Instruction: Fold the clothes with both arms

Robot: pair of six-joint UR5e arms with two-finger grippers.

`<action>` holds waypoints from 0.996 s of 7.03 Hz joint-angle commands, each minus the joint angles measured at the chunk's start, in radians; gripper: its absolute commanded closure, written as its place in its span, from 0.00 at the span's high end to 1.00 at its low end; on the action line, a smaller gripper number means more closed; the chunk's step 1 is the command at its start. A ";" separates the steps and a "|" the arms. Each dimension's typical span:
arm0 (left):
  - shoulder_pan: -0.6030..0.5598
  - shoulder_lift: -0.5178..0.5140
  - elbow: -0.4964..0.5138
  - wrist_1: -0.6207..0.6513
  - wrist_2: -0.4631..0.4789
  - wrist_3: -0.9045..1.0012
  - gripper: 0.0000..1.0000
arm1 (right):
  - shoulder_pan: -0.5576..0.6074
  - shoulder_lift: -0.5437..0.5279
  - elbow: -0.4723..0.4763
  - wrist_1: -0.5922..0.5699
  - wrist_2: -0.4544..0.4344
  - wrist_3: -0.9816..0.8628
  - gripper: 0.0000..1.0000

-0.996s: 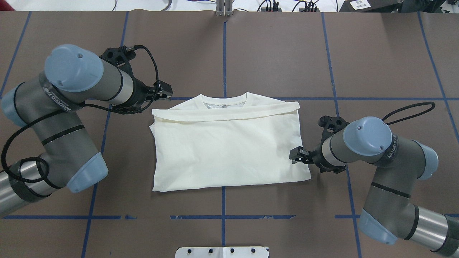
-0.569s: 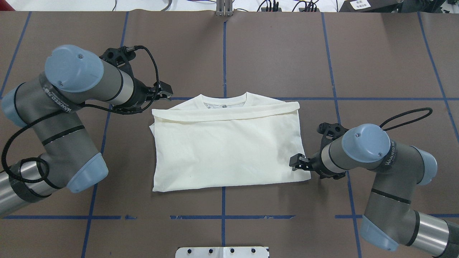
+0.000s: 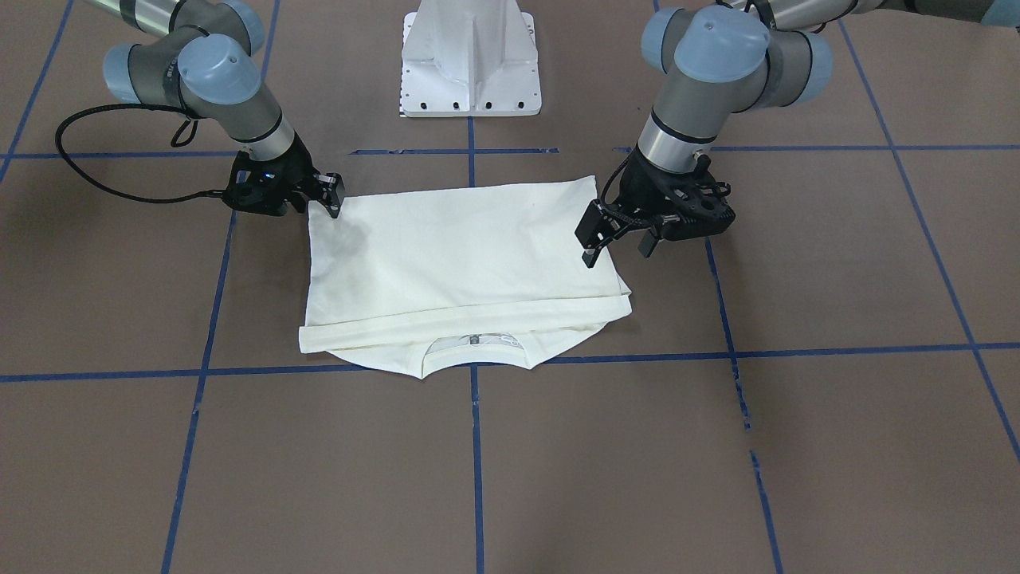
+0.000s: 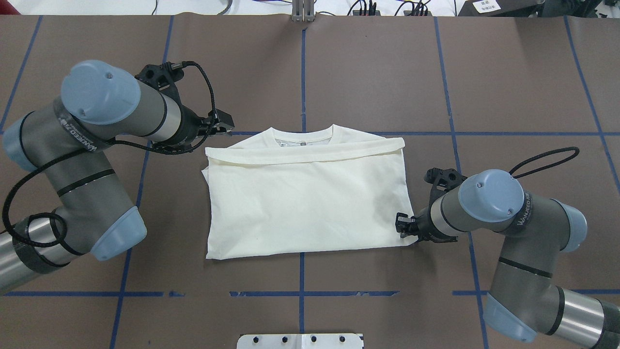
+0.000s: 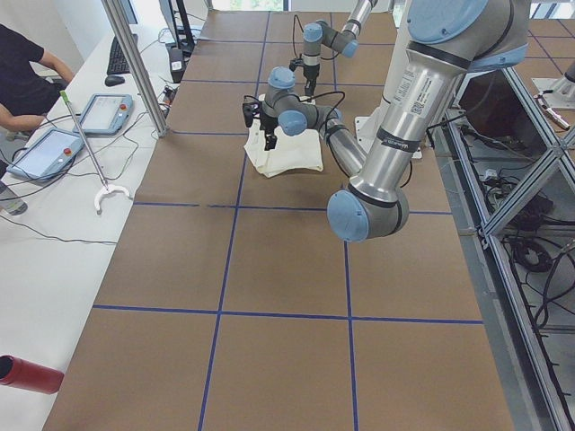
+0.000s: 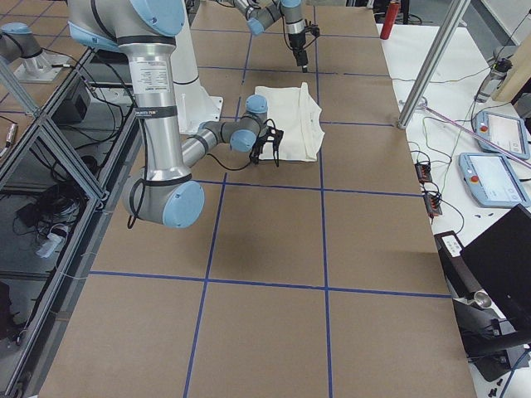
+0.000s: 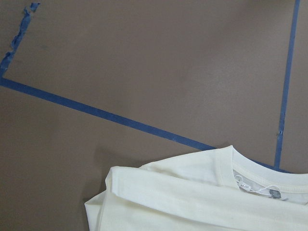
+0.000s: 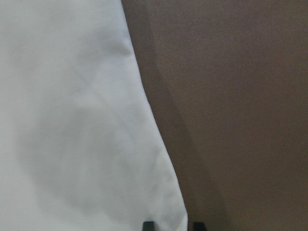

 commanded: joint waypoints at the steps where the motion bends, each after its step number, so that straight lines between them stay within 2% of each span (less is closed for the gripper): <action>1: 0.000 -0.003 -0.007 0.000 0.000 -0.001 1.00 | 0.001 -0.012 0.037 -0.002 0.015 -0.005 0.00; 3: 0.000 -0.003 -0.014 0.000 0.001 -0.001 1.00 | -0.074 -0.111 0.159 -0.003 0.013 0.000 0.00; 5: 0.000 -0.003 -0.017 0.000 0.003 -0.001 1.00 | -0.238 -0.260 0.299 -0.002 0.003 0.039 0.00; 7: 0.002 -0.008 -0.020 0.000 0.003 -0.001 1.00 | -0.344 -0.319 0.328 -0.002 0.001 0.108 0.00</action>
